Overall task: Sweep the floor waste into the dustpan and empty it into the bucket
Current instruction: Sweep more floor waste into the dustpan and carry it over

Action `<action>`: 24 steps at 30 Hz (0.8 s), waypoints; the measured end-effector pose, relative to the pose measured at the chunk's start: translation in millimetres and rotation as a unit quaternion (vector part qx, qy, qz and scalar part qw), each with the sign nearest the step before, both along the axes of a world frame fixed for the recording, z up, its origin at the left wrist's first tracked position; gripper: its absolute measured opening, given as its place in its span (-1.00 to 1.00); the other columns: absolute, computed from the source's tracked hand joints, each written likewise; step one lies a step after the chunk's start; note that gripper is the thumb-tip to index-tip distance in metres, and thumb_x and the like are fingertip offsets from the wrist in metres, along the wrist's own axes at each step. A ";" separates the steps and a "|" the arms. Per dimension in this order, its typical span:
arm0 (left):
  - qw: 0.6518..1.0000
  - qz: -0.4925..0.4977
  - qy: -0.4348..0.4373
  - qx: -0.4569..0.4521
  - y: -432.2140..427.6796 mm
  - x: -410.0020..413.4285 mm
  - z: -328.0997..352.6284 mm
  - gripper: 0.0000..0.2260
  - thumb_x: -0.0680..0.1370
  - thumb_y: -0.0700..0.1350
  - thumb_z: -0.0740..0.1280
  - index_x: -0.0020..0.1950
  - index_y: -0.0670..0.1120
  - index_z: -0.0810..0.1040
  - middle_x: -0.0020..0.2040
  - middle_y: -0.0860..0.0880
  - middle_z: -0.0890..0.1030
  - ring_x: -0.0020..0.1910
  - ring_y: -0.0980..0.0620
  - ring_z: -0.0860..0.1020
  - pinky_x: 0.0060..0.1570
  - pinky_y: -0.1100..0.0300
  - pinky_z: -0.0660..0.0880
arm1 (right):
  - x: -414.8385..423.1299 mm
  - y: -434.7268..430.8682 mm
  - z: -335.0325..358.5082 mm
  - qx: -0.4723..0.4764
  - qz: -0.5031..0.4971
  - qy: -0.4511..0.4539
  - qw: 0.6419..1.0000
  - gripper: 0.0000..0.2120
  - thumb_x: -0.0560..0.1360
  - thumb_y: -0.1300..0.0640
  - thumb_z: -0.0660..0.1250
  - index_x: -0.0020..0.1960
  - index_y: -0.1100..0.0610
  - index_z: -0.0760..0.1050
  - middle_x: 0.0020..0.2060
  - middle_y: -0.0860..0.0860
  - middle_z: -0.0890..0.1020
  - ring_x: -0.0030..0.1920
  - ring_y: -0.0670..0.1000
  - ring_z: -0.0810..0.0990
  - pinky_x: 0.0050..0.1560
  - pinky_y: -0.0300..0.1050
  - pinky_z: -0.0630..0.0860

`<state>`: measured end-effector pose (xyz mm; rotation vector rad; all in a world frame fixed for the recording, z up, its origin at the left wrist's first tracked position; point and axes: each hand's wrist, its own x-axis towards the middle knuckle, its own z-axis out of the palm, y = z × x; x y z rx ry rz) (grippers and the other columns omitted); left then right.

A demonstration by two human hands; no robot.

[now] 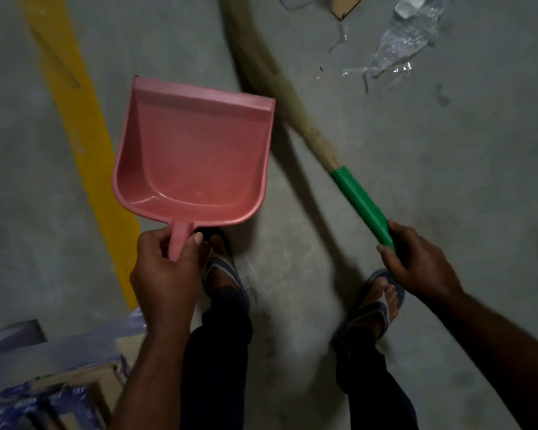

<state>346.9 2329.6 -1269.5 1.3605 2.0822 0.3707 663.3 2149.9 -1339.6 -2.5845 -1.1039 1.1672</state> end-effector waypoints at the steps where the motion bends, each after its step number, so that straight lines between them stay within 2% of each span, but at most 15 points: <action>1: 1.000 0.001 -0.003 0.002 1.3 1.3 0.3 -0.76 0.45 0.01 0.50 0.02 0.02 0.52 -0.14 -0.04 0.66 -0.16 -0.05 0.60 -0.19 0.20 0.38 | -1.6 -5.5 -0.2 -0.011 0.027 0.010 1.000 -0.51 0.50 0.01 0.42 0.39 0.08 0.45 0.23 0.10 0.61 0.18 0.15 0.61 0.16 0.02 0.51; 4: 1.000 0.000 -0.004 0.007 5.1 4.6 1.4 -0.76 0.45 0.01 0.51 0.01 0.02 0.52 -0.13 -0.04 0.66 -0.16 -0.02 0.60 -0.19 0.23 0.36 | -7.5 -24.2 -2.9 -0.074 0.096 0.035 0.992 -0.48 0.52 -0.16 0.28 0.43 -0.02 0.39 0.24 0.04 0.59 0.19 0.11 0.60 0.14 -0.01 0.53; 7: 1.000 -0.011 -0.009 0.009 8.1 4.6 -2.5 -0.76 0.44 0.01 0.51 0.00 0.03 0.51 -0.14 -0.03 0.66 -0.16 -0.05 0.61 -0.17 0.17 0.41 | -9.7 -34.5 3.2 -0.103 0.038 0.029 0.993 -0.51 0.54 -0.09 0.32 0.44 -0.01 0.38 0.25 0.06 0.58 0.21 0.12 0.58 0.15 -0.02 0.49; 11: 0.999 -0.032 -0.035 -0.020 14.5 7.2 -0.3 -0.76 0.44 0.01 0.52 0.01 0.05 0.52 -0.12 0.04 0.65 -0.15 -0.04 0.62 -0.12 0.07 0.53 | -10.5 -41.8 33.6 -0.077 -0.060 -0.004 0.995 -0.53 0.52 0.02 0.38 0.40 0.04 0.42 0.21 0.11 0.62 0.16 0.17 0.62 0.11 0.03 0.52; 17: 0.992 -0.101 -0.055 -0.046 51.4 24.9 46.4 -0.77 0.44 -0.01 0.53 0.01 0.03 0.54 -0.17 0.12 0.61 -0.14 -0.02 0.59 -0.16 0.11 0.46 | -7.9 -26.5 112.0 -0.037 -0.103 -0.058 0.992 -0.50 0.48 -0.02 0.42 0.39 -0.02 0.45 0.22 0.04 0.61 0.13 0.14 0.64 0.07 0.04 0.59; 20: 0.986 -0.153 -0.068 -0.026 94.7 35.7 77.4 -0.77 0.44 0.01 0.53 0.00 0.04 0.54 -0.16 0.16 0.61 -0.14 0.01 0.60 -0.14 0.08 0.50 | -8.0 4.2 138.3 0.014 -0.131 -0.080 0.988 -0.51 0.48 0.00 0.43 0.38 -0.01 0.47 0.21 0.03 0.62 0.10 0.12 0.65 0.05 -0.02 0.57; 24: 0.975 -0.213 -0.061 0.010 155.8 55.9 98.3 -0.76 0.44 0.02 0.52 0.01 0.05 0.52 -0.14 0.11 0.63 -0.14 0.01 0.60 -0.14 0.05 0.53 | 6.8 61.8 151.0 0.068 -0.192 -0.115 0.972 -0.53 0.48 0.01 0.44 0.37 0.03 0.49 0.21 0.04 0.63 0.12 0.11 0.63 0.09 -0.07 0.53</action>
